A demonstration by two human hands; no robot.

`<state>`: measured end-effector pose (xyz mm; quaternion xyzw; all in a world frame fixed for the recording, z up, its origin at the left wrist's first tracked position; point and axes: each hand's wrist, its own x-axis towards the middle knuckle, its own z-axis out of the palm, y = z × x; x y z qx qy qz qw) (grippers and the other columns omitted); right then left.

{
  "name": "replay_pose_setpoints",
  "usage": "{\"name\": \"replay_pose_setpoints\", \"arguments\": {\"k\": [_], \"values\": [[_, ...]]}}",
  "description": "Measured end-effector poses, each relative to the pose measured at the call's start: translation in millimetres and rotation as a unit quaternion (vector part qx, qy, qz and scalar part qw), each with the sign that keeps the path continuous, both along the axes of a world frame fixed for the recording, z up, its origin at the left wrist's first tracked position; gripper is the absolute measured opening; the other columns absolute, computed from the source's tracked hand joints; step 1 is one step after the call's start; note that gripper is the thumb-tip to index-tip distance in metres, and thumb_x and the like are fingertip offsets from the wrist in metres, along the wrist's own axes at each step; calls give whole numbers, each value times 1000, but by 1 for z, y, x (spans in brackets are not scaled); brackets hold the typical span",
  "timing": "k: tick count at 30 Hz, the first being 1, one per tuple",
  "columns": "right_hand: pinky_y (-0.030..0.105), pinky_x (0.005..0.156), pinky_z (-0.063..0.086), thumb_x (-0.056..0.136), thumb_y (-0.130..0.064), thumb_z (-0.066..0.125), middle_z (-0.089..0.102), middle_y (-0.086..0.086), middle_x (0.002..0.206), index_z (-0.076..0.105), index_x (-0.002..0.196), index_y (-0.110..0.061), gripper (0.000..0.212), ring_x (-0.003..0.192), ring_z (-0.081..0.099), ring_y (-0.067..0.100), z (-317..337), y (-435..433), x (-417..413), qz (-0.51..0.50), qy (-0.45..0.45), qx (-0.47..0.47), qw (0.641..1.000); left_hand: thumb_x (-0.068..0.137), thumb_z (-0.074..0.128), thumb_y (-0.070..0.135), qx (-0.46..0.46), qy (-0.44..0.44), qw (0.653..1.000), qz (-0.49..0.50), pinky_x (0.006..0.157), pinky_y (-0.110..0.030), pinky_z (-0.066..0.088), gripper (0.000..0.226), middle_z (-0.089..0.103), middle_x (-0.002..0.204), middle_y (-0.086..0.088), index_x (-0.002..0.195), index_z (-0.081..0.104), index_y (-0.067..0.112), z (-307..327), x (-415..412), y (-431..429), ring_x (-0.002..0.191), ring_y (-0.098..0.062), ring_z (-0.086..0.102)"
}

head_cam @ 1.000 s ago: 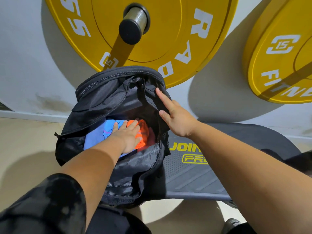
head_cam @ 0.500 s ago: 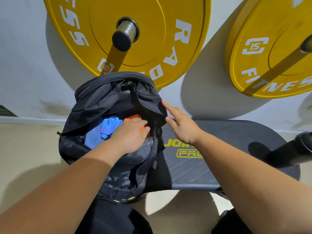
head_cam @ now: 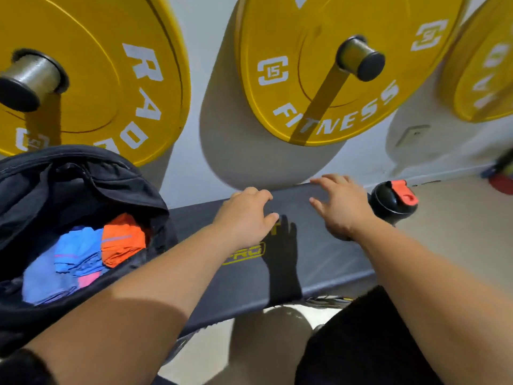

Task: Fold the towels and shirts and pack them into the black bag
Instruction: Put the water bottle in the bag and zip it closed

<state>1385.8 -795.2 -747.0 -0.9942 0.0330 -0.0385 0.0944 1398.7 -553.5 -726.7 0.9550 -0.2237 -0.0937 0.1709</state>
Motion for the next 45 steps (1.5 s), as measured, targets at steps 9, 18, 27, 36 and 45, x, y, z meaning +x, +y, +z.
{"name": "replay_pose_setpoints", "arguments": {"k": [9, 18, 27, 36, 45], "values": [[47, 113, 22, 86, -51, 63, 42, -3, 152, 53, 133, -41, 49, 146, 24, 29, -15, -139, -42, -164, -68, 28, 984, 94, 54, 52, -2, 36, 995, -95, 103, -47, 44, 65, 43, 147, -4, 150, 33, 26, -13, 18, -171, 133, -29, 43], [39, 106, 48, 85, -27, 76, 60, -11, 130, 43, 144, -34, 68, 117, 59, 6, -47, -179, -53, -160, -22, 463, 871, 89, 70, 36, -113, 155, 976, -105, 105, -41, 45, 88, 45, 150, -1, 155, 11, 40, -39, 22, -259, 129, -25, 52], [28, 107, 43, 92, -20, 69, 56, -15, 133, 41, 146, -31, 61, 120, 51, -9, -37, -147, -52, -114, -47, 492, 862, 81, 81, 25, -247, 127, 959, -47, 110, -29, 36, 95, 38, 147, 4, 153, 22, 40, -49, 15, -233, 132, -14, 44], [31, 96, 52, 74, -39, 85, 59, -8, 121, 39, 136, -40, 77, 108, 62, 5, 24, -44, -23, 12, 1, 487, 873, 79, 83, 26, -278, 75, 957, -23, 112, -33, 39, 94, 40, 136, 10, 154, 27, 38, 2, 12, -94, 128, -4, 44], [40, 100, 49, 64, -51, 85, 57, -7, 128, 41, 139, -37, 88, 113, 58, 13, 35, 88, 10, 97, 6, 419, 903, 78, 77, 53, 19, -34, 999, -7, 113, -44, 35, 104, 35, 155, -2, 157, 12, 35, 60, 25, 57, 140, -21, 37]]}}
